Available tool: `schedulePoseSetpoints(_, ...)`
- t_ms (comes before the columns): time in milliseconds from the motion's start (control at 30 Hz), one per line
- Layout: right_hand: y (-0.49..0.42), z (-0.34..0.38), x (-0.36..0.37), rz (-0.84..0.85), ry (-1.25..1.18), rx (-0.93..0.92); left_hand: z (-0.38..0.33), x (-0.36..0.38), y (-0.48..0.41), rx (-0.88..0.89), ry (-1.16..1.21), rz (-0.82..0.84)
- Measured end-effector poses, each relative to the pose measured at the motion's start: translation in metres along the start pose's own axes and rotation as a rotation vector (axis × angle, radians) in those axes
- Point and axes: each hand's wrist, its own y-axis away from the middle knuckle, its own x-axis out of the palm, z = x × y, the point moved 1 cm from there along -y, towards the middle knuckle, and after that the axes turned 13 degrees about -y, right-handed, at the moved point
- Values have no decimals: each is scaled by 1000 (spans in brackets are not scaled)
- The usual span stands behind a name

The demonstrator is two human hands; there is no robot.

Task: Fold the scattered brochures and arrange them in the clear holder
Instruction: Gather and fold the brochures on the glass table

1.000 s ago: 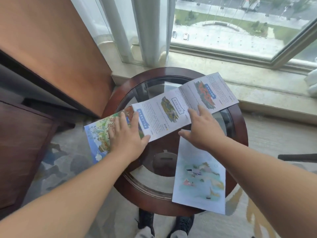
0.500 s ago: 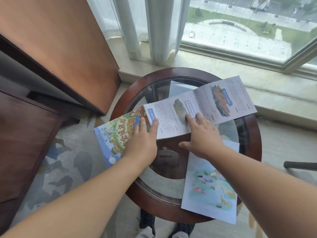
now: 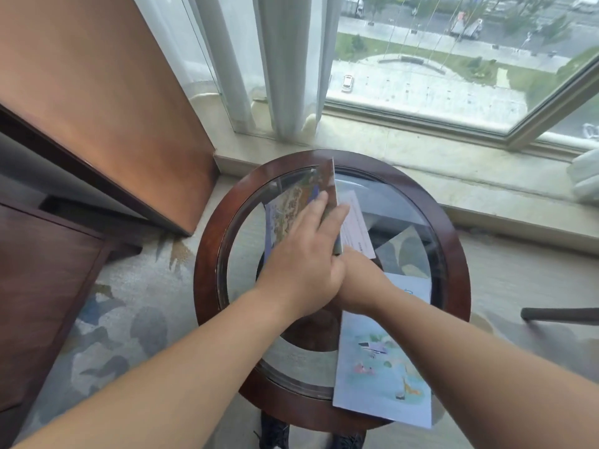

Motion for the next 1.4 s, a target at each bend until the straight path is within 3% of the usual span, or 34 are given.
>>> schedulePoseSetpoints(100,15,-29,-19,-165,-42,175,10,30,0,24,-34,225)
schedulePoseSetpoints(233,24,-54,-33,-251,38,364,29,54,-2,-63,-111,213)
schedulePoseSetpoints(500,10,-46,-27,-264,238,28,55,84,-1,-90,-438,361)
schedulePoseSetpoints(567,1,-49,-20,-175,302,28,61,84,9,-115,-454,336)
schedulePoseSetpoints(733,-24,-60,9,18,362,88,76,79,-1,-169,-480,94)
schedulePoseSetpoints(900,-40,-57,19,-58,388,-29,89,101,-40,-222,-474,156)
schedulePoseSetpoints(1067,-69,-54,15,100,488,-42,133,94,-15,-104,-574,131)
schedulePoseSetpoints(1300,-72,-56,18,112,581,-14,103,114,-39,-173,-592,73)
schedulePoseSetpoints(1400,-68,-56,15,138,568,14,113,110,-33,-117,-594,82)
